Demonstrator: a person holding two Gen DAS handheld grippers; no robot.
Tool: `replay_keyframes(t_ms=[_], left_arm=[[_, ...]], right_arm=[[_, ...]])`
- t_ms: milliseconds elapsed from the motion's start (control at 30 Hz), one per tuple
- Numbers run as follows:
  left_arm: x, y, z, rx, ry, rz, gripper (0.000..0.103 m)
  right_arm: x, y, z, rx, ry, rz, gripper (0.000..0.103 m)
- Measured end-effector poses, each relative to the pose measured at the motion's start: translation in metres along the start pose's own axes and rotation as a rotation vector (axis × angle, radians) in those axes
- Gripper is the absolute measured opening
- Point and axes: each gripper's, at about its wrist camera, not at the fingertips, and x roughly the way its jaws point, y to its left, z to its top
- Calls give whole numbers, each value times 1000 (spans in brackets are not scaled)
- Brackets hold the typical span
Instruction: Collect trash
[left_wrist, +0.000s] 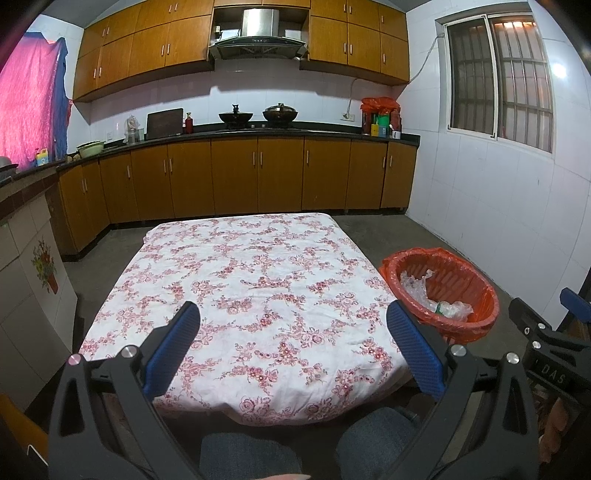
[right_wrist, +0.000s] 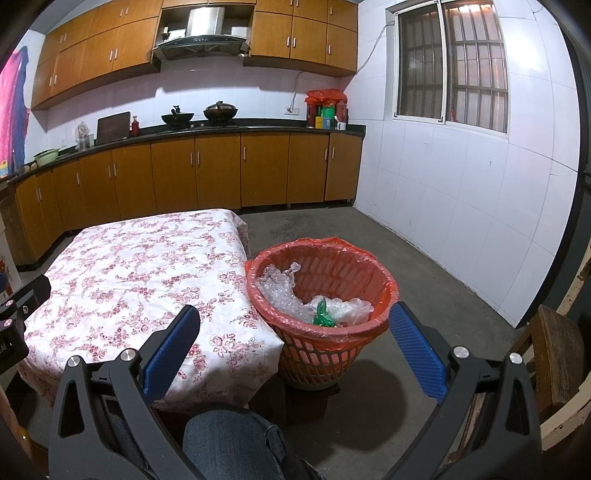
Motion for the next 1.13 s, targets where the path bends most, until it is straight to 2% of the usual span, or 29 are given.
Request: replay_keyframes(t_ms=[1133], left_arm=[[7,8,-4,-3,18,-4,99]], right_arm=[[0,-2,0,1,1,0,101]])
